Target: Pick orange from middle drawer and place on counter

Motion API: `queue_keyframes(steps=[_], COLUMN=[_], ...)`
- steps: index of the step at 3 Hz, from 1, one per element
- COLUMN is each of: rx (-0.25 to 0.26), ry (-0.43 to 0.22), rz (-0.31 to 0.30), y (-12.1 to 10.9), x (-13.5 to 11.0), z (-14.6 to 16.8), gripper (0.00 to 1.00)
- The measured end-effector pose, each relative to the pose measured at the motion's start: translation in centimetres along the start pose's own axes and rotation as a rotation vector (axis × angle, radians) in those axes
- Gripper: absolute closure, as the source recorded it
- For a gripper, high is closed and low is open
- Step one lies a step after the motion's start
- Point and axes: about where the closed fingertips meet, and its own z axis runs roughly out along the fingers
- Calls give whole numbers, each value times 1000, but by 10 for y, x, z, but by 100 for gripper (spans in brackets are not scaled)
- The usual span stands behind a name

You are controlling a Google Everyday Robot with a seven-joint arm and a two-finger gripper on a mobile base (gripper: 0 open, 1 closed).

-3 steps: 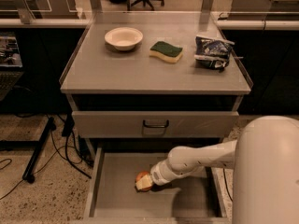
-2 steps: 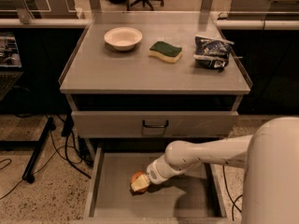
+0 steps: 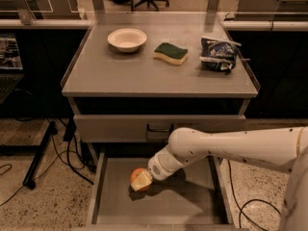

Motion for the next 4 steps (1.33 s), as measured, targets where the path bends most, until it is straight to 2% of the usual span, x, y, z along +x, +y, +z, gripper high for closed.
queue_keyframes(steps=[1, 2, 3, 4], rx=[36, 42, 114, 227], ry=[-6, -11, -74, -162], rz=[-53, -55, -97, -142], y=[16, 18, 52, 98], x=[-14, -14, -17, -24], z=[-63, -67, -119, -210], gripper=[100, 100, 100, 100])
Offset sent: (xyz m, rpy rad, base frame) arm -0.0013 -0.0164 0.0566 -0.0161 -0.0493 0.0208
